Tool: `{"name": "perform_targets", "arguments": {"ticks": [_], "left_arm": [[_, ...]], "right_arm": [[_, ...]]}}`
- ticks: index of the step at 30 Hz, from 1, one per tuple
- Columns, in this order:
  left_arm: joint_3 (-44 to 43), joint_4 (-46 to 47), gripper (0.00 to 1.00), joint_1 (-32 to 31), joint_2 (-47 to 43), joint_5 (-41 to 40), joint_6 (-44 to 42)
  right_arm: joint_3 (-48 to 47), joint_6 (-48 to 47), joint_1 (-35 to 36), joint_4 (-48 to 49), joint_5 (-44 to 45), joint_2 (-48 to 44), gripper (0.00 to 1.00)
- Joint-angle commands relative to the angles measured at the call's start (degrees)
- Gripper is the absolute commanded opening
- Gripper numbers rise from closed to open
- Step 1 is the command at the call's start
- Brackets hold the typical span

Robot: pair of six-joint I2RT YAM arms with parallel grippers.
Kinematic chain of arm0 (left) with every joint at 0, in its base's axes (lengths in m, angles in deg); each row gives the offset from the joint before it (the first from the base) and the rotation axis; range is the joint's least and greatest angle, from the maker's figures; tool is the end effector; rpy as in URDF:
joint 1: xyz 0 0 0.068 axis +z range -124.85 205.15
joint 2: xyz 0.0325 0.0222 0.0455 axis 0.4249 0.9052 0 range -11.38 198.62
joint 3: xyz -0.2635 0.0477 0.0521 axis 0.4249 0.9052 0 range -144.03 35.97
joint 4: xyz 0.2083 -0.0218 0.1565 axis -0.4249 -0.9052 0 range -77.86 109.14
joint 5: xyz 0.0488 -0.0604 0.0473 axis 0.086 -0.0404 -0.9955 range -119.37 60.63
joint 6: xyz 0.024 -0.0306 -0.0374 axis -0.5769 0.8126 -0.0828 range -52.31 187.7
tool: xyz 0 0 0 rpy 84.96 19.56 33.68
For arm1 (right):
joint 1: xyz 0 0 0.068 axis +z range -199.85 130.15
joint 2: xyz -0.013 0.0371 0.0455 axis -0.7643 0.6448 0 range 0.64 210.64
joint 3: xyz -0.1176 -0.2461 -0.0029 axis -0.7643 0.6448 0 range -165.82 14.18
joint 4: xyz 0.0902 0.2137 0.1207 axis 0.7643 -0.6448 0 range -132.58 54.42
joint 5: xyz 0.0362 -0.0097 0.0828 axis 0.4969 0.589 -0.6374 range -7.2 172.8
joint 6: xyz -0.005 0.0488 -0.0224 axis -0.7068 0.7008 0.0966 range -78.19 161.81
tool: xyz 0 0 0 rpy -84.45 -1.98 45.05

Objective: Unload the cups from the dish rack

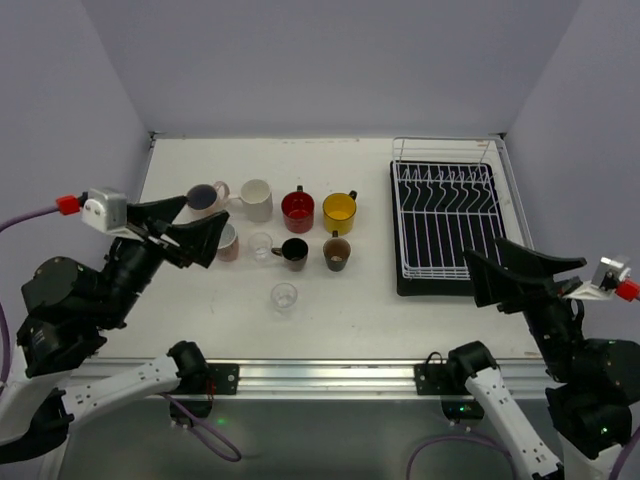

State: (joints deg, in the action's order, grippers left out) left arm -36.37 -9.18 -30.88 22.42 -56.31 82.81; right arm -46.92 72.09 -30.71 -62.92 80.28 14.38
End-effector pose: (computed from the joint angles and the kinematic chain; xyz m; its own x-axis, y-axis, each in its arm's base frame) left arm 0.0463 -0.0400 0.4786 -0.0321 -0.3685 -0.9291 0.4991 0.7995 -0.3343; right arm -0.0116 -0.0024 0.4346 0.0945 0.5660 -0.8189 -0.4796 0.7468 0.4608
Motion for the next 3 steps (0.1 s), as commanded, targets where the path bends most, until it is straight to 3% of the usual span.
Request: {"name": "perform_targets", "arguments": {"ticks": [1,3], "left_arm": [[-1.14,-1.92,1.0,-0.4,-1.54,-3.73,-1.49],[-1.14,-1.83,1.0,-0.4,-1.63,-4.87,-1.32]], "right_arm": [[-0.95,-1.02,-0.06,-4.3,1.56,-0.03,0.99],[-1.56,-1.1,0.02,-4.66,1.82,0.32,0.99]]}}
